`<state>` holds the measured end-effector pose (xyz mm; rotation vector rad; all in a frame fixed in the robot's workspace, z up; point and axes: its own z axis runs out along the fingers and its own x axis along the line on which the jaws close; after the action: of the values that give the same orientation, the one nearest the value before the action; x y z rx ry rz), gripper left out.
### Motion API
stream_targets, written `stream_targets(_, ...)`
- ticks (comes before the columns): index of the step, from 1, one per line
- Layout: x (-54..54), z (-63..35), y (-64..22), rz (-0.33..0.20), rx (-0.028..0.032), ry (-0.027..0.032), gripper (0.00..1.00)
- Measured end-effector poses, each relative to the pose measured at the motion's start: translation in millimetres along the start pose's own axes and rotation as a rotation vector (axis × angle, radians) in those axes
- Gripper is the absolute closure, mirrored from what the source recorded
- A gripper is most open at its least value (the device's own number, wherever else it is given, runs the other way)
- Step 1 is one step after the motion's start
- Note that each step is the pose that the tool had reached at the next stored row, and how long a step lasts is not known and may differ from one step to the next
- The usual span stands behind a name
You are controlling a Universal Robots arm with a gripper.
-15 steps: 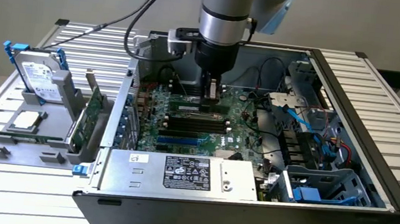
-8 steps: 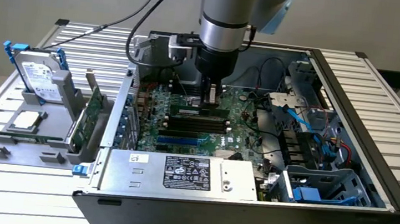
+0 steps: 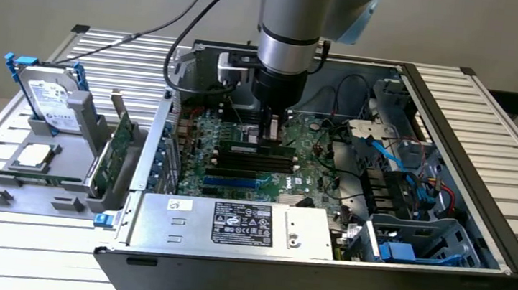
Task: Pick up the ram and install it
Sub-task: 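Insert the ram into the slot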
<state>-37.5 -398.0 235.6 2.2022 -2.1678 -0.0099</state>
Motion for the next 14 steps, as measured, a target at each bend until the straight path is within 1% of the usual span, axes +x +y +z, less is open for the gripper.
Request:
stream_targets(1,0.1,0.2,0.0,0.0,-0.001,0.0001,0.85)
stream_targets(6,0.3,0.6,-0.2,0.0,-0.0018,-0.0003,0.85)
stream_targets(8,0.8,0.7,-0.8,0.0,-0.0055,-0.0003,0.85)
stream_targets(10,1.5,0.6,-1.7,0.0,-0.0071,-0.0002,0.85)
stream_targets(14,4.7,0.7,-2.4,-0.004,-0.0072,0.0,0.85)
